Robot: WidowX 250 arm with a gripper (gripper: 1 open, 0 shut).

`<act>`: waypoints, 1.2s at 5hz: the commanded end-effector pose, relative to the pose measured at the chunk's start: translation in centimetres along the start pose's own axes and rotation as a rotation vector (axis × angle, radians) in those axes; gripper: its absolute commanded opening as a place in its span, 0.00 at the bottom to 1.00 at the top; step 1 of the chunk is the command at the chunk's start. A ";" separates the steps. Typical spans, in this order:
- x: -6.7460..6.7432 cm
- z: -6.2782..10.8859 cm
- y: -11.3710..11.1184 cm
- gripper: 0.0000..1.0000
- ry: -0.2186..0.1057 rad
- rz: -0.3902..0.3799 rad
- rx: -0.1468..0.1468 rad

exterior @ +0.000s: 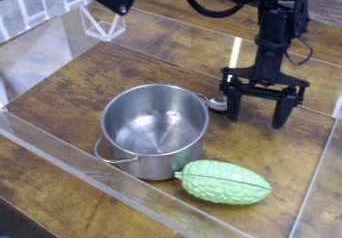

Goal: Move the orange spoon to the left

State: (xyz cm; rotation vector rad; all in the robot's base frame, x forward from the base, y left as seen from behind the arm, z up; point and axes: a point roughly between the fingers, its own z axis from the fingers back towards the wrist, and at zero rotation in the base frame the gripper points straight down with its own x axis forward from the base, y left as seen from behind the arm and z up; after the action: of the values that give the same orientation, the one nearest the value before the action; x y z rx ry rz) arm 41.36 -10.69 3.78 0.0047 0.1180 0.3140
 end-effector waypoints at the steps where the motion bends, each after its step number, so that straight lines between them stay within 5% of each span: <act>1: 1.9 3.1 1.3 1.00 -0.073 0.065 -0.037; 3: 4.4 2.9 2.9 1.00 -0.057 0.162 -0.026; 4: 4.6 2.4 2.9 0.00 -0.048 0.105 -0.014; 5: 4.6 2.0 2.9 0.00 -0.041 0.039 -0.007; 6: 4.6 2.2 3.7 1.00 -0.019 0.026 -0.014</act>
State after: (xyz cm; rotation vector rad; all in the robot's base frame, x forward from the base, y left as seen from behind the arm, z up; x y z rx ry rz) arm 44.36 -6.59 3.01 0.0107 0.1562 0.3248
